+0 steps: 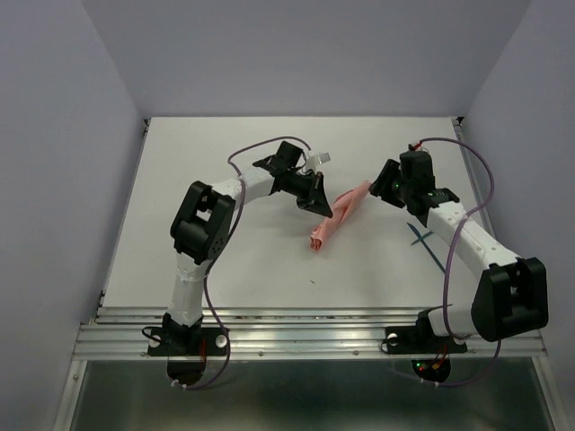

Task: Fold the napkin into a case and place the utensils inside
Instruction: Turn over the smaller rectangle-folded napkin at the center of the board.

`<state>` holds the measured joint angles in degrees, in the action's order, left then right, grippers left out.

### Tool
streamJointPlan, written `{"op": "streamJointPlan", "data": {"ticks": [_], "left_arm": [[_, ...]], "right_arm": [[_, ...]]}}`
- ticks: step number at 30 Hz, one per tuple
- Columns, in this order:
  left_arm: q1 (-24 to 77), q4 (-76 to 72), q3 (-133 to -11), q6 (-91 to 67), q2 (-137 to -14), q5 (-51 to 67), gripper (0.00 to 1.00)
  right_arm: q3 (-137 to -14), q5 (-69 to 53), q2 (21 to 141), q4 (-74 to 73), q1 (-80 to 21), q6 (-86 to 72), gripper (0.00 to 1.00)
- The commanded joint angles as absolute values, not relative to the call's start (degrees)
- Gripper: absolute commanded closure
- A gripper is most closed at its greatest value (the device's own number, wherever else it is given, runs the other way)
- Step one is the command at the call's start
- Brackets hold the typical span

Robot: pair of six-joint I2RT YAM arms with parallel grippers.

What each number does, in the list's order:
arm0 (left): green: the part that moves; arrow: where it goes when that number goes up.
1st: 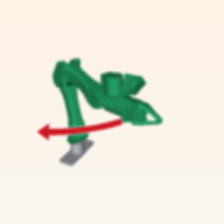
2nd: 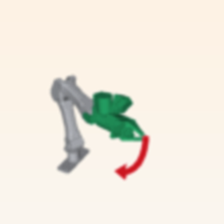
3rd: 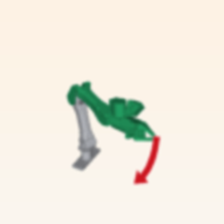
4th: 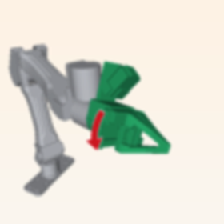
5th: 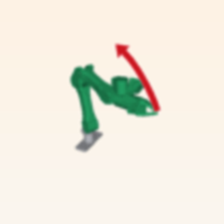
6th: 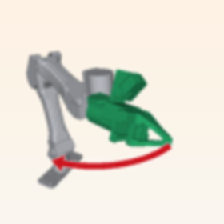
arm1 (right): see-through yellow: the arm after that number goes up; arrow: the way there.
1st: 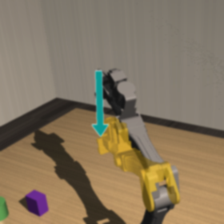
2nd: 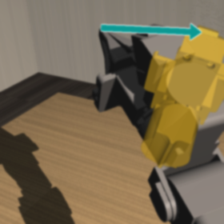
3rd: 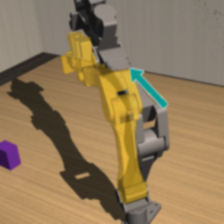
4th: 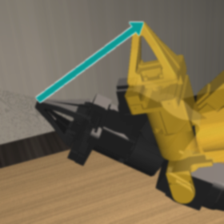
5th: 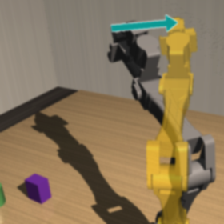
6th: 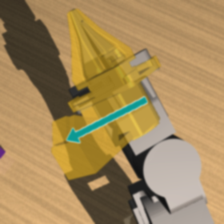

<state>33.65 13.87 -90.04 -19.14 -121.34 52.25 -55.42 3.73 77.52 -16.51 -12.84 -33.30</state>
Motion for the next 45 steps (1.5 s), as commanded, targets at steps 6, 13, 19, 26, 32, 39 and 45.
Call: {"op": "streamJointPlan", "data": {"ticks": [6, 13, 19, 26, 32, 39, 45], "left_arm": [[29.3, -3.8, -87.8, -32.9, -123.5, 67.4, 1.00], [26.0, -18.5, -82.3, -42.4, -126.0, 69.5, 1.00], [22.8, -23.3, -78.8, -45.3, -126.9, 67.9, 1.00], [18.9, -22.2, -74.4, -44.1, -124.6, 64.8, 0.38], [17.7, 1.5, -78.5, -26.9, -117.8, 47.4, 0.32], [18.1, 13.1, -78.2, -19.4, -107.1, 26.0, 0.31], [22.5, 13.1, -74.4, -18.3, -102.1, 21.7, 0.77]], "right_arm": [[-56.3, 4.8, 75.9, -17.6, -12.5, -33.8, 0.46], [-55.8, 4.8, 75.8, -17.7, -12.5, -33.8, 0.46], [-55.6, 4.3, 76.3, -17.8, -12.5, -33.7, 0.46], [-54.7, 3.9, 77.0, -17.9, -12.5, -33.9, 0.45], [-54.1, 6.6, 77.3, -19.2, -11.7, -32.8, 0.45], [-50.7, 6.9, 74.9, -22.9, -6.6, -33.0, 0.41], [-48.8, 5.1, 76.3, -23.2, -5.9, -34.0, 0.41]]}}
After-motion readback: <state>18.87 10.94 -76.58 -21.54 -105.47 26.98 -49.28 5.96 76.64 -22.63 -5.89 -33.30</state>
